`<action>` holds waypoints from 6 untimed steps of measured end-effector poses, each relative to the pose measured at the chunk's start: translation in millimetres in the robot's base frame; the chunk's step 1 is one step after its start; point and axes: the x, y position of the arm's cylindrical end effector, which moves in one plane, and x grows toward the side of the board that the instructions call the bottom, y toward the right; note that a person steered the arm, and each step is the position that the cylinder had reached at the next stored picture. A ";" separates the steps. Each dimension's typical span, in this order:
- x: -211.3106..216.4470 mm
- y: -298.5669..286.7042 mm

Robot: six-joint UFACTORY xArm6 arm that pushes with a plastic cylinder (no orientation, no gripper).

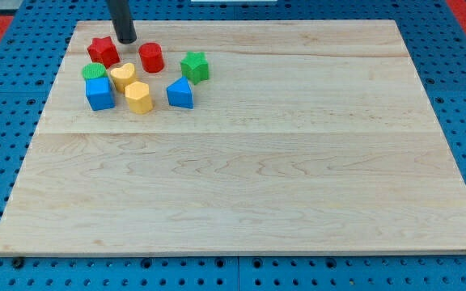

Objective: Push the red star into the group of blocks

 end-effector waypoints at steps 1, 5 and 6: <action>-13.6 -18.1; 43.9 -40.8; 41.5 -15.0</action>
